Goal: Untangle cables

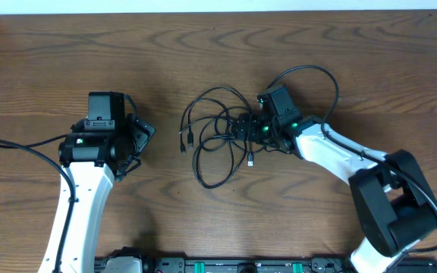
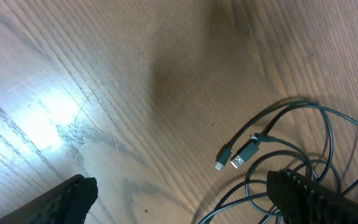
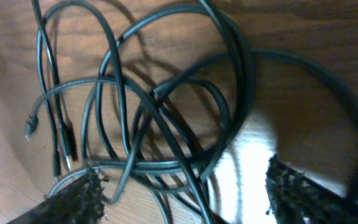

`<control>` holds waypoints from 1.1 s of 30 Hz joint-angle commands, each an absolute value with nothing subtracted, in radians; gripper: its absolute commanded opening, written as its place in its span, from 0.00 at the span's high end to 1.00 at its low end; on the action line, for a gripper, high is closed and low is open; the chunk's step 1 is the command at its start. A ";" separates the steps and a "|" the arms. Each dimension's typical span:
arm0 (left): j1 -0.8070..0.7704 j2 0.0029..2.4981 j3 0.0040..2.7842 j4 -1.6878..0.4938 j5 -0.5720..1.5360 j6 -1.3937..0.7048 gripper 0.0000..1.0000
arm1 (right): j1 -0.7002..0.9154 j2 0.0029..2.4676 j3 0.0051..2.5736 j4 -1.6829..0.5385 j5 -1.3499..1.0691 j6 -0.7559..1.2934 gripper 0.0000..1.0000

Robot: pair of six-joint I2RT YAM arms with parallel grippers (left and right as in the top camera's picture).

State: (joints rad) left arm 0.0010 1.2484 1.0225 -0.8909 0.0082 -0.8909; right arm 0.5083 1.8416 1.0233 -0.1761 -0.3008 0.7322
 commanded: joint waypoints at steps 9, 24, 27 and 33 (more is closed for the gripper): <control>0.006 1.248 1.033 -0.899 -0.012 -0.896 0.06 | 0.512 1.925 1.016 -0.093 -0.342 0.857 0.99; -0.013 1.248 1.033 -0.812 0.480 -0.325 0.11 | 0.416 1.526 1.032 -0.164 -0.511 0.623 0.99; -0.036 1.248 1.033 -0.781 0.498 -0.319 0.11 | 0.418 1.439 1.032 -0.175 -0.630 0.496 0.99; -0.100 1.248 1.033 -0.737 0.544 -0.318 0.10 | 0.419 1.348 1.032 -0.233 -0.592 0.377 0.99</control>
State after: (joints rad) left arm -0.0746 1.2484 1.0225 -0.7475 0.4736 -0.3630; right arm 0.4171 1.3705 1.0218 -0.2203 -0.5671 0.4767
